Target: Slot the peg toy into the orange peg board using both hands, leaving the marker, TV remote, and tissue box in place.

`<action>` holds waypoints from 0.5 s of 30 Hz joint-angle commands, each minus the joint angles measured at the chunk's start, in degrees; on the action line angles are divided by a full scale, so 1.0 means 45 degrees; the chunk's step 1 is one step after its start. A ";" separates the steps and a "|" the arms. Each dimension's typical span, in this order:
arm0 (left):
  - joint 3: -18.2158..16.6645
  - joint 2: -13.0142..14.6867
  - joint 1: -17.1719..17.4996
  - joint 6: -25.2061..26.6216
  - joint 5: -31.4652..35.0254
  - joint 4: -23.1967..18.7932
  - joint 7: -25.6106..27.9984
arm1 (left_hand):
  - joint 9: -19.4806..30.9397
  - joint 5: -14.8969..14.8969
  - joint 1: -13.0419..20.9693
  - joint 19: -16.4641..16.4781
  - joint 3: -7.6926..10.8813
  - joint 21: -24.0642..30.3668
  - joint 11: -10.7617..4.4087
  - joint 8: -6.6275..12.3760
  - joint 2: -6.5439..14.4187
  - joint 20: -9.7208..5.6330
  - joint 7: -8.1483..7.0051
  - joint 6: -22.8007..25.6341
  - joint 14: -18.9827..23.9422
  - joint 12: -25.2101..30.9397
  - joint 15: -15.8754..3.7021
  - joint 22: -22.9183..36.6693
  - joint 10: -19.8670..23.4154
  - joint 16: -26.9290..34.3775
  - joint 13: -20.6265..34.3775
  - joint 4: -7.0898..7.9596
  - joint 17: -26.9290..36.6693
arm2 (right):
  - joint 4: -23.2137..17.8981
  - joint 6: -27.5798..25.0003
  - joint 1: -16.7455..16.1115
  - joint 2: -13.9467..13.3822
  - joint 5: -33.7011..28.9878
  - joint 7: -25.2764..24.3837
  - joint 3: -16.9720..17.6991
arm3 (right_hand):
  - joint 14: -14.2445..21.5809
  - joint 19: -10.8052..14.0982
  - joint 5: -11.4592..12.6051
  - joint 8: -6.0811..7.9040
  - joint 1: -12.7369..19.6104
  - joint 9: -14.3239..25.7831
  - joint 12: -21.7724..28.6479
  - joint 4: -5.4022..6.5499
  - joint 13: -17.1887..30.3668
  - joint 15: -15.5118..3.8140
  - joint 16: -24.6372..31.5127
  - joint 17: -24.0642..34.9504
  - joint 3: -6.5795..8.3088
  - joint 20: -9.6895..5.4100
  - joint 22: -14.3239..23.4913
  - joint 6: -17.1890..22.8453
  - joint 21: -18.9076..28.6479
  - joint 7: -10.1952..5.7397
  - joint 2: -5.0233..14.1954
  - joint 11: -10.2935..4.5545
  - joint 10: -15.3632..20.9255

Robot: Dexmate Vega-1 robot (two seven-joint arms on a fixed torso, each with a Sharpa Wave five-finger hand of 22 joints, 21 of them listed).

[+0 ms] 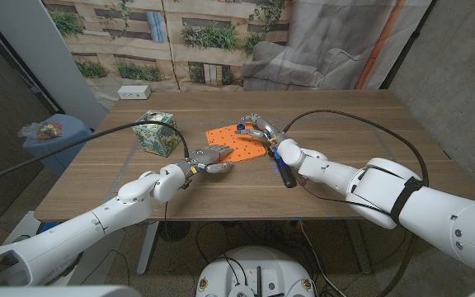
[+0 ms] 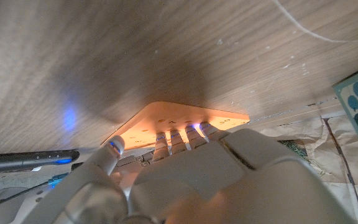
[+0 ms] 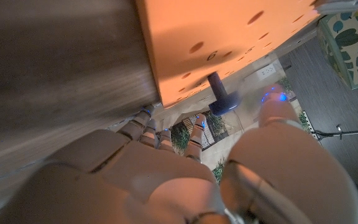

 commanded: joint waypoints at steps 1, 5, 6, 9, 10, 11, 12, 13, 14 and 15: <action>-0.0022 0.0023 0.0025 0.0006 0.0015 -0.0022 -0.0241 | 0.0071 -0.0009 0.0095 0.0083 0.0099 0.0039 0.0009 0.0106 0.1122 -0.2136 0.0200 0.0447 0.0540 0.0028 -0.0756 0.0074 0.0537 0.0043 0.0065 -0.0003 0.0046 | -0.1252 0.0087 -0.0157 -0.0760 -0.0206 0.0059 0.0072 | -0.0107 -0.0248 -0.0044 -0.0070 -0.0162 0.0041 0.0048 0.0050 0.0026 0.0023 -0.0068 0.0054 -0.0080 0.0183 -0.0009 -0.0194 0.0010 0.0009 -0.0002 0.0010 -0.0156; -0.0013 0.0051 0.0014 -0.0017 0.0025 -0.0029 -0.0283 | 0.0072 -0.0010 0.0090 0.0094 0.0105 0.0042 0.0020 0.0102 0.1123 -0.2129 0.0192 0.0447 0.0545 0.0027 -0.0765 0.0074 0.0542 0.0042 0.0065 0.0004 0.0048 | -0.1892 0.0109 -0.0351 -0.1027 -0.0111 0.0122 0.0376 | -0.0117 -0.0263 -0.0031 -0.0084 -0.0260 0.0041 0.0069 0.0098 0.0028 0.0022 -0.0060 0.0059 -0.0085 0.0188 -0.0009 -0.0215 0.0029 0.0074 0.0049 0.0019 -0.0165; -0.0025 0.0051 0.0028 -0.0013 0.0004 -0.0033 -0.0274 | 0.0072 -0.0010 0.0088 0.0095 0.0107 0.0041 0.0019 0.0101 0.1123 -0.2130 0.0194 0.0448 0.0557 0.0027 -0.0756 0.0074 0.0546 0.0046 0.0065 0.0006 0.0048 | -0.2098 0.0044 -0.0398 -0.1109 -0.0142 0.0105 0.0426 | -0.0118 -0.0253 -0.0027 -0.0086 -0.0281 0.0041 0.0074 0.0108 0.0028 0.0018 -0.0057 0.0060 -0.0085 0.0187 -0.0009 -0.0218 0.0038 0.0096 0.0062 0.0020 -0.0164; -0.0038 0.0065 0.0053 0.0021 -0.0003 -0.0060 -0.0281 | 0.0073 -0.0012 0.0084 0.0102 0.0114 0.0043 0.0019 0.0101 0.1122 -0.2140 0.0200 0.0458 0.0562 0.0024 -0.0757 0.0074 0.0550 0.0044 0.0065 0.0011 0.0049 | -0.2631 -0.0101 -0.0518 -0.1335 -0.0238 0.0153 0.0547 | -0.0129 -0.0255 -0.0018 -0.0091 -0.0319 0.0041 0.0089 0.0127 0.0028 0.0033 -0.0056 0.0062 -0.0083 0.0189 -0.0009 -0.0223 0.0046 0.0107 0.0092 0.0025 -0.0152; -0.0043 0.0072 0.0055 0.0024 -0.0020 -0.0066 -0.0302 | 0.0073 -0.0012 0.0083 0.0102 0.0116 0.0042 0.0021 0.0100 0.1122 -0.2141 0.0202 0.0457 0.0559 0.0025 -0.0755 0.0074 0.0553 0.0042 0.0065 0.0012 0.0050 | -0.2837 -0.0174 -0.0568 -0.1420 -0.0264 0.0193 0.0590 | -0.0129 -0.0255 -0.0012 -0.0088 -0.0339 0.0040 0.0107 0.0137 0.0028 0.0034 -0.0053 0.0063 -0.0081 0.0202 -0.0009 -0.0211 0.0052 0.0100 0.0108 0.0047 -0.0121; -0.0039 0.0081 0.0056 0.0028 0.0000 -0.0072 -0.0301 | 0.0073 -0.0012 0.0081 0.0106 0.0119 0.0043 0.0016 0.0099 0.1122 -0.2152 0.0208 0.0461 0.0557 0.0024 -0.0757 0.0074 0.0557 0.0040 0.0065 0.0013 0.0050 | -0.3017 -0.0246 -0.0623 -0.1488 -0.0323 0.0147 0.0626 | -0.0135 -0.0250 -0.0008 -0.0091 -0.0354 0.0040 0.0119 0.0144 0.0028 0.0030 -0.0053 0.0063 -0.0080 0.0194 -0.0009 -0.0215 0.0057 0.0103 0.0120 0.0073 -0.0101; -0.0043 0.0086 0.0060 0.0037 -0.0011 -0.0080 -0.0321 | 0.0073 -0.0012 0.0081 0.0107 0.0120 0.0043 0.0022 0.0099 0.1121 -0.2145 0.0205 0.0461 0.0563 0.0023 -0.0757 0.0074 0.0555 0.0042 0.0065 0.0014 0.0050 | -0.3273 -0.0308 -0.0709 -0.1602 -0.0392 0.0082 0.0668 | -0.0131 -0.0242 -0.0002 -0.0093 -0.0374 0.0039 0.0133 0.0153 0.0028 0.0036 -0.0049 0.0064 -0.0078 0.0191 -0.0009 -0.0216 0.0066 0.0120 0.0136 0.0058 -0.0077; -0.0051 0.0091 0.0070 0.0046 -0.0024 -0.0089 -0.0323 | 0.0073 -0.0013 0.0078 0.0112 0.0124 0.0044 0.0045 0.0098 0.1120 -0.2154 0.0199 0.0468 0.0565 0.0021 -0.0761 0.0074 0.0556 0.0040 0.0065 0.0017 0.0050 | -0.3574 -0.0441 -0.0797 -0.1726 -0.0443 0.0075 0.0718 | -0.0124 -0.0238 0.0003 -0.0094 -0.0387 0.0039 0.0144 0.0159 0.0028 0.0041 -0.0043 0.0065 -0.0076 0.0196 -0.0009 -0.0217 0.0071 0.0142 0.0150 0.0064 -0.0059; -0.0052 0.0098 0.0071 0.0055 -0.0024 -0.0098 -0.0340 | 0.0073 -0.0013 0.0077 0.0108 0.0126 0.0042 0.0040 0.0096 0.1119 -0.2146 0.0203 0.0465 0.0568 0.0019 -0.0756 0.0074 0.0553 0.0041 0.0065 0.0017 0.0050 | -0.3904 -0.0613 -0.0901 -0.1849 -0.0475 0.0069 0.0786 | -0.0111 -0.0226 0.0009 -0.0095 -0.0406 0.0038 0.0166 0.0167 0.0028 0.0032 -0.0035 0.0065 -0.0073 0.0196 -0.0009 -0.0215 0.0080 0.0144 0.0167 0.0075 -0.0014; -0.0053 0.0103 0.0073 0.0062 -0.0024 -0.0105 -0.0352 | 0.0073 -0.0014 0.0075 0.0107 0.0129 0.0041 0.0036 0.0095 0.1119 -0.2132 0.0204 0.0467 0.0571 0.0024 -0.0756 0.0074 0.0569 0.0041 0.0065 0.0020 0.0051 | -0.4194 -0.0731 -0.1010 -0.1956 -0.0510 0.0016 0.0857 | -0.0105 -0.0224 0.0014 -0.0096 -0.0419 0.0038 0.0184 0.0173 0.0028 0.0035 -0.0030 0.0066 -0.0070 0.0201 -0.0009 -0.0214 0.0084 0.0155 0.0180 0.0076 0.0023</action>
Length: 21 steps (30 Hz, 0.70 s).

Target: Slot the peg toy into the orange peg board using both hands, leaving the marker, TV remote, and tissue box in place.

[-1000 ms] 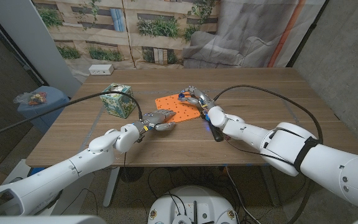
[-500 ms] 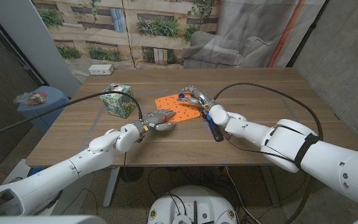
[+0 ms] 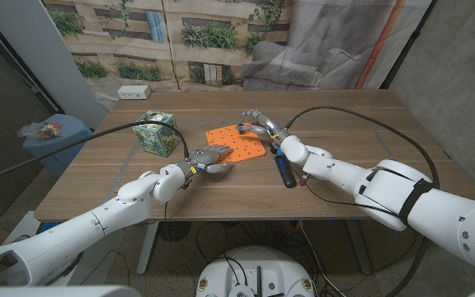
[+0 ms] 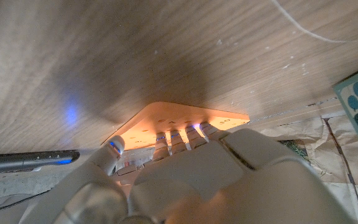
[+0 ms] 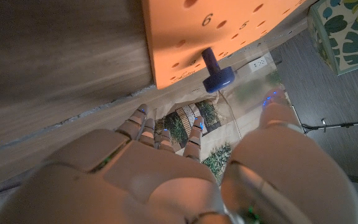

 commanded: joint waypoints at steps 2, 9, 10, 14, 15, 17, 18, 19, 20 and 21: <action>-0.0058 0.0082 0.0065 0.0082 -0.0023 -0.0096 -0.0365 | 0.0068 -0.0014 0.0074 0.0116 0.0133 0.0091 0.0033 0.0046 0.1119 -0.2144 0.0202 0.0469 0.0577 0.0074 -0.0754 0.0074 0.0571 0.0113 0.0065 0.0021 0.0051 | -0.2980 -0.1072 -0.0857 -0.1238 -0.0509 -0.0103 0.0630 | -0.0021 0.0065 0.0033 -0.0015 -0.0124 0.0032 0.0172 0.0083 0.0030 -0.0014 -0.0006 0.0068 0.0048 -0.0053 0.0021 -0.0078 0.0097 0.0020 0.0166 -0.0004 0.0194; -0.0081 0.0118 0.0072 0.0148 -0.0021 -0.0163 -0.0427 | 0.0069 -0.0016 0.0067 0.0129 0.0149 0.0092 0.0009 0.0039 0.1115 -0.2143 0.0199 0.0474 0.0584 0.0066 -0.0752 0.0074 0.0573 0.0108 0.0066 0.0027 0.0051 | -0.4535 -0.1619 -0.1283 -0.1901 -0.0980 -0.0020 0.0886 | 0.0196 0.0199 0.0131 -0.0076 -0.0334 -0.0021 0.0440 0.0121 0.0013 -0.0221 0.0104 0.0045 0.0101 -0.0160 0.0014 -0.0092 0.0168 0.0094 0.0392 -0.0614 0.0909; -0.0090 0.0124 0.0074 0.0159 -0.0021 -0.0180 -0.0430 | 0.0069 -0.0016 0.0065 0.0128 0.0151 0.0092 0.0005 0.0039 0.1115 -0.2132 0.0193 0.0475 0.0584 0.0067 -0.0751 0.0074 0.0577 0.0107 0.0066 0.0028 0.0051 | -0.4612 -0.1535 -0.1312 -0.1958 -0.1058 -0.0063 0.0914 | 0.0225 0.0265 0.0142 -0.0089 -0.0358 -0.0032 0.0446 0.0115 0.0006 -0.0286 0.0114 0.0035 0.0103 -0.0276 0.0012 -0.0096 0.0193 0.0090 0.0404 -0.0645 0.0950; -0.0124 0.0160 0.0090 0.0202 0.0004 -0.0250 -0.0421 | 0.0069 -0.0017 0.0061 0.0133 0.0161 0.0091 0.0014 0.0034 0.1113 -0.2131 0.0203 0.0476 0.0583 0.0062 -0.0760 0.0073 0.0574 0.0102 0.0066 0.0031 0.0051 | -0.5099 -0.1434 -0.1382 -0.2282 -0.1343 0.0124 0.0996 | 0.0638 0.0580 0.0186 -0.0193 -0.0537 -0.0135 0.0648 0.0052 -0.0064 -0.0814 0.0221 -0.0111 0.0093 -0.0590 -0.0005 -0.0114 0.0257 0.0280 0.0426 -0.1029 0.1733; -0.0140 0.0164 0.0099 0.0222 -0.0018 -0.0260 -0.0429 | 0.0069 -0.0017 0.0061 0.0138 0.0163 0.0092 0.0023 0.0033 0.1113 -0.2135 0.0203 0.0475 0.0583 0.0061 -0.0759 0.0073 0.0574 0.0102 0.0066 0.0031 0.0051 | -0.5256 -0.1448 -0.1414 -0.2371 -0.1369 0.0222 0.1032 | 0.0670 0.0637 0.0189 -0.0202 -0.0555 -0.0153 0.0659 0.0041 -0.0077 -0.0841 0.0223 -0.0136 0.0092 -0.0635 -0.0008 -0.0094 0.0267 0.0345 0.0426 -0.1102 0.1804; -0.0145 0.0176 0.0105 0.0253 -0.0007 -0.0273 -0.0444 | 0.0070 -0.0018 0.0060 0.0140 0.0168 0.0092 0.0019 0.0034 0.1113 -0.2131 0.0194 0.0480 0.0589 0.0058 -0.0761 0.0073 0.0571 0.0102 0.0066 0.0032 0.0051 | -0.5625 -0.1587 -0.1505 -0.2546 -0.1439 0.0395 0.1106 | 0.0738 0.0708 0.0190 -0.0219 -0.0586 -0.0187 0.0693 0.0016 -0.0100 -0.0964 0.0227 -0.0184 0.0086 -0.0747 -0.0013 -0.0051 0.0269 0.0357 0.0410 -0.1230 0.1974; -0.0148 0.0178 0.0100 0.0258 -0.0027 -0.0276 -0.0479 | 0.0070 -0.0018 0.0059 0.0141 0.0169 0.0092 0.0022 0.0033 0.1112 -0.2125 0.0197 0.0481 0.0589 0.0057 -0.0766 0.0073 0.0569 0.0102 0.0066 0.0032 0.0051 | -0.5824 -0.1687 -0.1563 -0.2633 -0.1533 0.0396 0.1136 | 0.0755 0.0729 0.0189 -0.0280 -0.0605 -0.0208 0.0691 0.0005 -0.0113 -0.1004 0.0221 -0.0211 0.0082 -0.0768 -0.0016 -0.0151 0.0264 0.0451 0.0402 -0.1239 0.2014; -0.0149 0.0177 0.0100 0.0254 -0.0035 -0.0270 -0.0477 | 0.0070 -0.0018 0.0059 0.0145 0.0172 0.0093 0.0017 0.0033 0.1111 -0.2133 0.0195 0.0483 0.0593 0.0056 -0.0767 0.0073 0.0571 0.0102 0.0066 0.0032 0.0051 | -0.5957 -0.1727 -0.1602 -0.2697 -0.1590 0.0436 0.1162 | 0.0763 0.0747 0.0189 -0.0293 -0.0613 -0.0215 0.0691 0.0003 -0.0118 -0.1029 0.0220 -0.0220 0.0080 -0.0813 -0.0016 -0.0164 0.0266 0.0465 0.0402 -0.1238 0.2029; -0.0137 0.0181 0.0090 0.0258 -0.0004 -0.0273 -0.0485 | 0.0070 -0.0018 0.0058 0.0145 0.0174 0.0092 0.0015 0.0032 0.1111 -0.2123 0.0201 0.0483 0.0598 0.0056 -0.0760 0.0073 0.0572 0.0103 0.0066 0.0032 0.0051 | -0.6166 -0.1869 -0.1654 -0.2782 -0.1614 0.0540 0.1203 | 0.0791 0.0790 0.0191 -0.0358 -0.0643 -0.0243 0.0694 0.0000 -0.0132 -0.1063 0.0218 -0.0249 0.0074 -0.0842 -0.0019 -0.0255 0.0268 0.0515 0.0400 -0.1254 0.2080; -0.0132 0.0175 0.0087 0.0264 0.0005 -0.0267 -0.0485 | 0.0070 -0.0018 0.0057 0.0145 0.0177 0.0092 0.0017 0.0031 0.1110 -0.2130 0.0204 0.0484 0.0598 0.0055 -0.0761 0.0073 0.0571 0.0102 0.0066 0.0033 0.0051 | -0.6227 -0.1874 -0.1668 -0.2826 -0.1621 0.0636 0.1229 | 0.0816 0.0823 0.0196 -0.0475 -0.0679 -0.0286 0.0687 -0.0008 -0.0155 -0.1087 0.0208 -0.0291 0.0067 -0.0900 -0.0023 -0.0440 0.0260 0.0522 0.0397 -0.1262 0.2127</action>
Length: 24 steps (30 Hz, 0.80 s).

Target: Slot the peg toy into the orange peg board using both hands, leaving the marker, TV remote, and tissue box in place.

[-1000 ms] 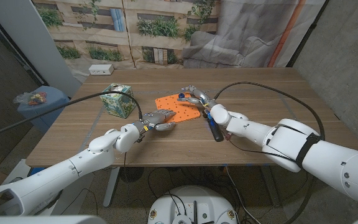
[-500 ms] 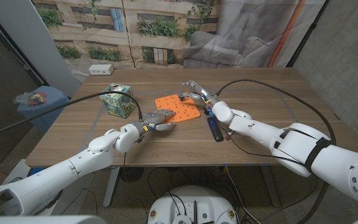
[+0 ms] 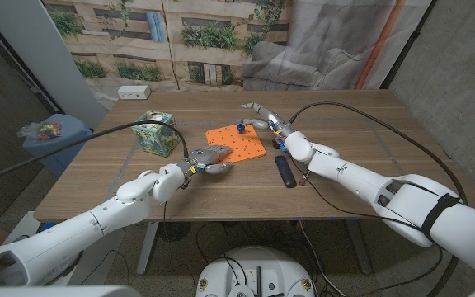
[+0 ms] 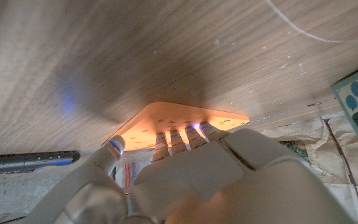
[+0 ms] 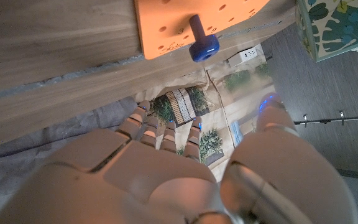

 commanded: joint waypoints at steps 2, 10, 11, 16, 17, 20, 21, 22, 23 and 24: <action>-0.0031 0.0041 -0.0004 0.0083 -0.0004 -0.0023 -0.0214 | 0.0070 -0.0018 0.0057 0.0078 0.0096 0.0043 0.0024 0.0078 0.1113 -0.2128 0.0208 0.0484 0.0598 0.0034 -0.0765 0.0074 0.0576 0.0026 0.0069 0.0013 0.0055 | -0.2191 -0.0816 -0.0515 -0.1068 -0.0823 0.0647 0.0372 | 0.0089 0.0264 0.0140 -0.0436 -0.0244 -0.0139 0.0042 -0.0075 -0.0055 -0.0218 0.0007 -0.0155 0.0006 -0.0320 0.0003 -0.0589 0.0083 0.0236 -0.0073 -0.0017 0.0323; -0.0011 -0.0017 -0.0046 0.0063 -0.0018 0.0046 -0.0213 | 0.0071 -0.0018 0.0052 0.0098 0.0119 0.0047 0.0021 0.0071 0.1120 -0.2125 0.0202 0.0484 0.0593 0.0028 -0.0760 0.0074 0.0576 0.0020 0.0069 0.0020 0.0055 | -0.3662 -0.1889 -0.0780 -0.1671 -0.1904 0.0736 0.0383 | -0.0048 0.0357 0.0141 -0.0867 -0.0518 -0.0365 -0.0121 -0.0003 -0.0238 -0.0577 -0.0128 -0.0352 -0.0048 -0.0697 -0.0020 -0.1061 0.0010 0.0375 0.0028 -0.0154 0.0274; -0.0008 -0.0023 -0.0047 0.0064 -0.0020 0.0050 -0.0210 | 0.0071 -0.0018 0.0052 0.0102 0.0122 0.0048 0.0028 0.0070 0.1121 -0.2132 0.0203 0.0483 0.0594 0.0030 -0.0762 0.0074 0.0582 0.0019 0.0069 0.0020 0.0055 | -0.3862 -0.2072 -0.0827 -0.1735 -0.2035 0.0729 0.0397 | -0.0087 0.0345 0.0128 -0.0938 -0.0581 -0.0397 -0.0137 0.0019 -0.0267 -0.0593 -0.0152 -0.0378 -0.0068 -0.0715 -0.0021 -0.1149 -0.0006 0.0359 0.0035 -0.0164 0.0292; 0.0020 -0.0060 -0.0059 0.0057 0.0018 0.0074 -0.0151 | 0.0071 -0.0017 0.0052 0.0119 0.0135 0.0052 0.0006 0.0068 0.1125 -0.2122 0.0206 0.0486 0.0609 0.0021 -0.0766 0.0074 0.0563 0.0022 0.0069 0.0022 0.0055 | -0.4834 -0.3120 -0.1023 -0.2030 -0.2865 0.0684 0.0367 | -0.0174 0.0215 -0.0031 -0.1152 -0.1395 -0.0557 -0.0238 0.0409 -0.0462 -0.0667 -0.0200 -0.0498 -0.0290 -0.0868 -0.0019 -0.1141 -0.0088 0.0375 0.0229 -0.0278 0.0411; 0.0015 -0.0071 -0.0057 0.0074 -0.0005 0.0071 -0.0167 | 0.0071 -0.0017 0.0052 0.0120 0.0138 0.0052 0.0004 0.0065 0.1128 -0.2115 0.0206 0.0481 0.0608 0.0019 -0.0765 0.0074 0.0561 0.0021 0.0069 0.0023 0.0055 | -0.4918 -0.3194 -0.1039 -0.2066 -0.2983 0.0671 0.0355 | -0.0169 0.0193 -0.0061 -0.1190 -0.1533 -0.0575 -0.0258 0.0474 -0.0488 -0.0660 -0.0199 -0.0513 -0.0331 -0.0908 -0.0020 -0.1159 -0.0098 0.0391 0.0257 -0.0295 0.0412; 0.0028 -0.0074 -0.0060 0.0081 0.0022 0.0070 -0.0146 | 0.0071 -0.0016 0.0053 0.0131 0.0151 0.0053 0.0024 0.0064 0.1136 -0.2111 0.0199 0.0484 0.0618 0.0021 -0.0765 0.0074 0.0569 0.0023 0.0069 0.0025 0.0055 | -0.5239 -0.3523 -0.1098 -0.2171 -0.3344 0.0706 0.0300 | -0.0206 0.0123 -0.0148 -0.1371 -0.2461 -0.0665 -0.0341 0.0930 -0.0631 -0.0772 -0.0205 -0.0598 -0.0585 -0.1035 -0.0021 -0.1097 -0.0120 0.0527 0.0503 -0.0300 0.0519; 0.0017 -0.0089 -0.0048 0.0118 0.0002 0.0060 -0.0146 | 0.0072 -0.0016 0.0053 0.0139 0.0155 0.0056 0.0017 0.0063 0.1137 -0.2109 0.0197 0.0482 0.0620 0.0018 -0.0765 0.0074 0.0563 0.0023 0.0069 0.0026 0.0055 | -0.5292 -0.3588 -0.1105 -0.2196 -0.3543 0.0631 0.0249 | -0.0175 0.0138 -0.0143 -0.1424 -0.2693 -0.0682 -0.0355 0.1043 -0.0660 -0.0832 -0.0191 -0.0616 -0.0651 -0.1090 -0.0023 -0.1101 -0.0114 0.0561 0.0559 -0.0309 0.0555; 0.0009 -0.0103 -0.0039 0.0156 -0.0022 0.0052 -0.0158 | 0.0072 -0.0016 0.0053 0.0136 0.0157 0.0054 0.0024 0.0061 0.1137 -0.2110 0.0195 0.0480 0.0613 0.0017 -0.0773 0.0074 0.0561 0.0020 0.0069 0.0026 0.0055 | -0.5342 -0.3655 -0.1121 -0.2210 -0.3732 0.0538 0.0205 | -0.0144 0.0137 -0.0134 -0.1451 -0.2874 -0.0694 -0.0359 0.1138 -0.0679 -0.0874 -0.0177 -0.0629 -0.0694 -0.1122 -0.0022 -0.1070 -0.0113 0.0592 0.0623 -0.0311 0.0597; 0.0007 -0.0116 -0.0024 0.0189 -0.0011 0.0049 -0.0120 | 0.0072 -0.0016 0.0053 0.0140 0.0160 0.0055 0.0033 0.0061 0.1138 -0.2110 0.0195 0.0482 0.0614 0.0018 -0.0786 0.0074 0.0563 0.0019 0.0069 0.0026 0.0055 | -0.5407 -0.3795 -0.1132 -0.2218 -0.3964 0.0461 0.0144 | -0.0136 0.0123 -0.0115 -0.1513 -0.3216 -0.0715 -0.0374 0.1323 -0.0713 -0.0902 -0.0170 -0.0652 -0.0770 -0.1133 -0.0020 -0.1036 -0.0114 0.0599 0.0762 -0.0348 0.0659; 0.0021 -0.0117 -0.0038 0.0184 0.0015 0.0057 -0.0114 | 0.0072 -0.0015 0.0057 0.0140 0.0167 0.0054 0.0011 0.0058 0.1143 -0.2103 0.0206 0.0474 0.0611 0.0013 -0.0774 0.0074 0.0551 0.0017 0.0069 0.0023 0.0053 | -0.5468 -0.3948 -0.1114 -0.2237 -0.4218 0.0452 0.0057 | -0.0113 0.0022 -0.0088 -0.1578 -0.3631 -0.0738 -0.0391 0.1540 -0.0753 -0.0977 -0.0157 -0.0681 -0.0862 -0.1200 -0.0021 -0.0947 -0.0146 0.0651 0.0929 -0.0362 0.0752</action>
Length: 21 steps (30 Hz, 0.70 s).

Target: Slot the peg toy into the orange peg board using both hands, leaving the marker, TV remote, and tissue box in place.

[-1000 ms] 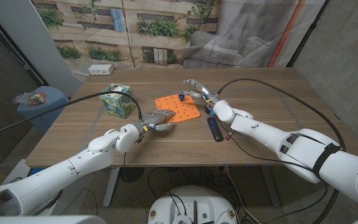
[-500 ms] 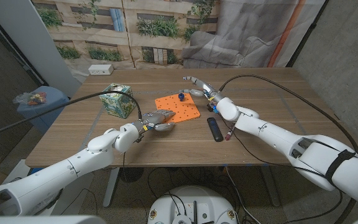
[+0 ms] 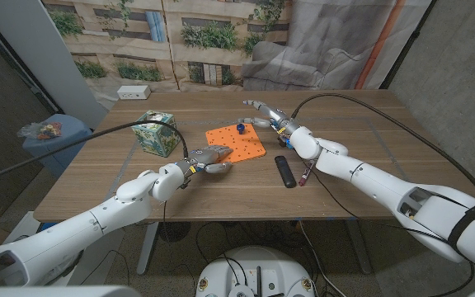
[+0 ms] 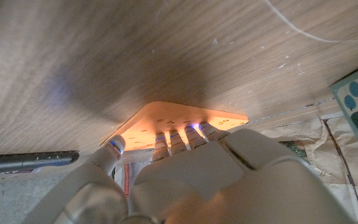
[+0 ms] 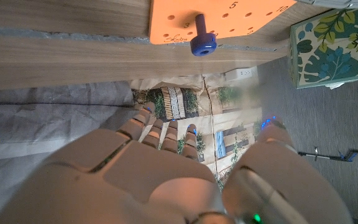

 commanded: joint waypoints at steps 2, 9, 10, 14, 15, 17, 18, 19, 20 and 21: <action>0.0040 -0.0109 0.0002 0.0163 0.0012 0.0037 0.0034 | 0.0072 -0.0013 0.0069 0.0133 0.0128 0.0105 0.0092 0.0052 0.1155 -0.2075 0.0253 0.0422 0.0546 0.0108 -0.0697 0.0073 0.0482 0.0092 0.0069 -0.0040 0.0050 | -0.1636 -0.1513 -0.0267 -0.0598 -0.2092 -0.0188 -0.0367 | -0.0052 -0.0347 0.0070 -0.0324 -0.1662 -0.0060 -0.0060 0.0858 -0.0121 -0.0390 0.0024 -0.0075 -0.0318 -0.0335 0.0042 0.0180 -0.0114 0.0072 0.0680 -0.0218 0.0486; 0.0057 -0.0047 -0.0017 0.0188 0.0042 -0.0017 -0.0047 | 0.0072 -0.0009 0.0107 0.0144 0.0168 0.0104 0.0096 0.0048 0.1178 -0.2076 0.0246 0.0416 0.0549 0.0111 -0.0700 0.0072 0.0493 0.0084 0.0069 -0.0082 0.0038 | -0.2000 -0.1866 -0.0252 -0.0760 -0.2783 0.0087 -0.0584 | -0.0145 -0.0759 0.0114 -0.0505 -0.2286 -0.0093 -0.0106 0.1174 -0.0159 -0.0554 0.0003 -0.0131 -0.0412 -0.0468 0.0042 0.0241 -0.0154 0.0300 0.1009 -0.0503 0.0672; 0.0061 -0.0043 -0.0023 0.0180 0.0047 -0.0014 -0.0054 | 0.0072 -0.0009 0.0114 0.0145 0.0175 0.0104 0.0101 0.0047 0.1180 -0.2077 0.0246 0.0413 0.0553 0.0109 -0.0698 0.0071 0.0489 0.0084 0.0069 -0.0090 0.0036 | -0.2061 -0.1934 -0.0258 -0.0781 -0.2894 0.0113 -0.0611 | -0.0153 -0.0765 0.0116 -0.0514 -0.2314 -0.0094 -0.0105 0.1190 -0.0160 -0.0554 0.0001 -0.0133 -0.0413 -0.0467 0.0042 0.0244 -0.0150 0.0301 0.1031 -0.0527 0.0689; 0.0067 -0.0026 -0.0030 0.0188 0.0072 -0.0034 -0.0071 | 0.0072 -0.0009 0.0133 0.0148 0.0197 0.0101 0.0098 0.0042 0.1184 -0.2076 0.0249 0.0403 0.0552 0.0110 -0.0705 0.0071 0.0495 0.0079 0.0068 -0.0112 0.0031 | -0.2226 -0.2141 -0.0284 -0.0829 -0.3165 0.0241 -0.0657 | -0.0161 -0.0813 0.0125 -0.0543 -0.2424 -0.0098 -0.0116 0.1253 -0.0166 -0.0559 0.0002 -0.0143 -0.0418 -0.0489 0.0042 0.0267 -0.0145 0.0343 0.1111 -0.0576 0.0717; 0.0062 -0.0027 -0.0023 0.0194 0.0069 -0.0039 -0.0062 | 0.0072 -0.0009 0.0137 0.0149 0.0202 0.0101 0.0097 0.0043 0.1185 -0.2075 0.0252 0.0408 0.0551 0.0110 -0.0701 0.0071 0.0494 0.0077 0.0068 -0.0116 0.0031 | -0.2263 -0.2218 -0.0275 -0.0845 -0.3278 0.0278 -0.0688 | -0.0163 -0.0818 0.0127 -0.0547 -0.2441 -0.0099 -0.0118 0.1264 -0.0167 -0.0563 0.0002 -0.0144 -0.0417 -0.0486 0.0042 0.0270 -0.0144 0.0343 0.1126 -0.0583 0.0721; 0.0069 -0.0024 -0.0024 0.0219 0.0099 -0.0052 -0.0072 | 0.0072 -0.0009 0.0143 0.0147 0.0211 0.0099 0.0108 0.0043 0.1187 -0.2080 0.0251 0.0407 0.0549 0.0108 -0.0698 0.0071 0.0490 0.0075 0.0068 -0.0122 0.0030 | -0.2356 -0.2441 -0.0269 -0.0853 -0.3575 0.0301 -0.0770 | -0.0153 -0.0833 0.0134 -0.0568 -0.2526 -0.0101 -0.0132 0.1316 -0.0170 -0.0548 0.0010 -0.0151 -0.0420 -0.0489 0.0042 0.0285 -0.0134 0.0342 0.1191 -0.0591 0.0726; 0.0057 -0.0031 -0.0002 0.0247 0.0083 -0.0068 -0.0059 | 0.0073 -0.0010 0.0148 0.0143 0.0217 0.0097 0.0091 0.0043 0.1188 -0.2079 0.0250 0.0407 0.0554 0.0107 -0.0694 0.0071 0.0487 0.0077 0.0068 -0.0127 0.0029 | -0.2426 -0.2569 -0.0275 -0.0863 -0.3673 0.0377 -0.0794 | -0.0157 -0.0833 0.0135 -0.0574 -0.2549 -0.0102 -0.0135 0.1328 -0.0171 -0.0551 0.0009 -0.0153 -0.0423 -0.0491 0.0042 0.0288 -0.0130 0.0347 0.1204 -0.0592 0.0728; 0.0051 -0.0034 0.0008 0.0252 0.0075 -0.0073 -0.0043 | 0.0073 -0.0010 0.0151 0.0146 0.0222 0.0097 0.0109 0.0044 0.1188 -0.2075 0.0245 0.0410 0.0557 0.0107 -0.0698 0.0071 0.0489 0.0077 0.0068 -0.0130 0.0029 | -0.2493 -0.2641 -0.0284 -0.0869 -0.3717 0.0448 -0.0802 | -0.0160 -0.0836 0.0137 -0.0582 -0.2576 -0.0103 -0.0136 0.1344 -0.0172 -0.0558 0.0009 -0.0155 -0.0425 -0.0490 0.0042 0.0290 -0.0126 0.0341 0.1220 -0.0597 0.0740; 0.0060 -0.0032 0.0013 0.0263 0.0103 -0.0085 -0.0032 | 0.0073 -0.0010 0.0153 0.0147 0.0226 0.0097 0.0113 0.0042 0.1189 -0.2079 0.0238 0.0406 0.0557 0.0107 -0.0689 0.0071 0.0490 0.0076 0.0068 -0.0133 0.0029 | -0.2546 -0.2770 -0.0300 -0.0861 -0.3789 0.0496 -0.0813 | -0.0150 -0.0840 0.0139 -0.0592 -0.2609 -0.0104 -0.0142 0.1363 -0.0174 -0.0540 0.0014 -0.0158 -0.0429 -0.0488 0.0042 0.0292 -0.0123 0.0347 0.1239 -0.0596 0.0740; 0.0063 -0.0036 0.0016 0.0276 0.0108 -0.0092 -0.0034 | 0.0073 -0.0010 0.0155 0.0148 0.0229 0.0097 0.0117 0.0042 0.1189 -0.2078 0.0247 0.0408 0.0560 0.0108 -0.0687 0.0071 0.0492 0.0077 0.0068 -0.0134 0.0029 | -0.2585 -0.2904 -0.0313 -0.0850 -0.3921 0.0492 -0.0847 | -0.0153 -0.0840 0.0140 -0.0593 -0.2626 -0.0104 -0.0143 0.1372 -0.0174 -0.0543 0.0013 -0.0160 -0.0431 -0.0488 0.0042 0.0301 -0.0120 0.0350 0.1248 -0.0596 0.0744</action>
